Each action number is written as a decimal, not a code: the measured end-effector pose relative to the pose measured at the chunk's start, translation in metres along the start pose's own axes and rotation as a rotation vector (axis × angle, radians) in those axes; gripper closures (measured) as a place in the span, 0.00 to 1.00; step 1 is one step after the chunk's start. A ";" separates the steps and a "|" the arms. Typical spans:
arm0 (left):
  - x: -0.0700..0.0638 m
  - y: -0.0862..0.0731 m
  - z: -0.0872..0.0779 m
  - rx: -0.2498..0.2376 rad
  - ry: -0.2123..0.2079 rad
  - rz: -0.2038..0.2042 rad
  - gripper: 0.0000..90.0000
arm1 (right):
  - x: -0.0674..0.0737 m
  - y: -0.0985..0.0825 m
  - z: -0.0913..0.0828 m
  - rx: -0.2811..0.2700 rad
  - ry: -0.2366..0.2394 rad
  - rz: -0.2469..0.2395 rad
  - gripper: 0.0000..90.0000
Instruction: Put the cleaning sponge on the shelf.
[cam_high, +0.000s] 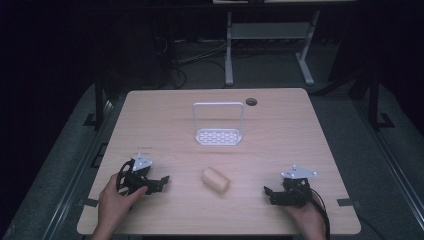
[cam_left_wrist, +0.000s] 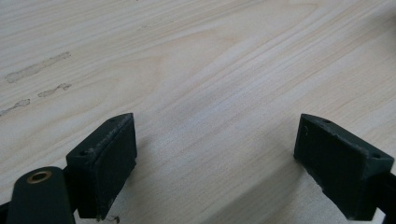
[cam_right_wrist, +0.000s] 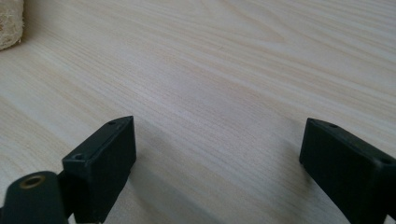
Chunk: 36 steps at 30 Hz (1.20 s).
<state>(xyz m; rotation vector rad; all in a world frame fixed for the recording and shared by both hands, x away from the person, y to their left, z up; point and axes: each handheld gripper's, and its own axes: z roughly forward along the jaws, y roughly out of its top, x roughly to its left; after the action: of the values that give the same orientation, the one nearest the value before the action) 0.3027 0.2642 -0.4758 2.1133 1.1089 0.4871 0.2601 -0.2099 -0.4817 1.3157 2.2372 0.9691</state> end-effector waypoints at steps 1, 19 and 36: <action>0.000 0.000 0.000 0.000 0.000 0.000 0.14 | 0.000 0.000 0.000 0.000 0.000 0.000 0.12; 0.000 0.000 0.000 0.000 0.000 0.000 0.14 | 0.001 0.006 -0.005 0.009 0.037 -0.027 0.15; 0.000 0.000 0.000 0.000 0.000 0.000 0.14 | -0.004 0.024 -0.004 -0.006 0.077 -0.024 0.15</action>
<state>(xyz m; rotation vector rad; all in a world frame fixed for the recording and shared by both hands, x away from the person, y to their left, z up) 0.3027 0.2642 -0.4758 2.1134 1.1089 0.4872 0.2745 -0.2069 -0.4619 1.2657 2.3000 1.0342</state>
